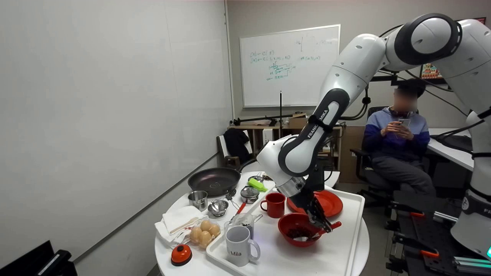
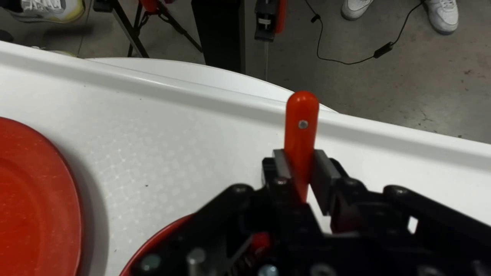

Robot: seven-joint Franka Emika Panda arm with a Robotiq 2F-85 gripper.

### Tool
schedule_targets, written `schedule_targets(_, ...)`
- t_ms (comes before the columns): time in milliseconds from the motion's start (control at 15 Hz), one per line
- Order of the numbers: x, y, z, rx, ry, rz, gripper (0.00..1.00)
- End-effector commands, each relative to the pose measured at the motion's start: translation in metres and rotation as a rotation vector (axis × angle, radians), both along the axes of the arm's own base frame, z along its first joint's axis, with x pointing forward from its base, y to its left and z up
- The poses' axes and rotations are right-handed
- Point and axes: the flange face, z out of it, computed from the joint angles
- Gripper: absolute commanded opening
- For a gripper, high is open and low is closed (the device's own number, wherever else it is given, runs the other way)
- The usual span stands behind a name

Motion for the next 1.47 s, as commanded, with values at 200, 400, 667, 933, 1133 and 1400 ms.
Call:
schedule_targets(200, 0.008, -0.033, -0.007, -0.057, 0.043, -0.052, 0.05)
schedule_targets(400, 0.011, -0.044, -0.005, -0.075, 0.048, -0.076, 0.05)
schedule_targets(667, 0.013, -0.046, -0.003, -0.095, 0.029, -0.080, 0.05)
schedule_targets(933, 0.012, -0.039, -0.003, -0.168, -0.004, -0.066, 0.05)
schedule_targets(1133, 0.010, -0.039, -0.004, -0.222, -0.010, -0.057, 0.05)
schedule_targets(1400, 0.008, -0.041, -0.007, -0.292, -0.026, -0.042, 0.05)
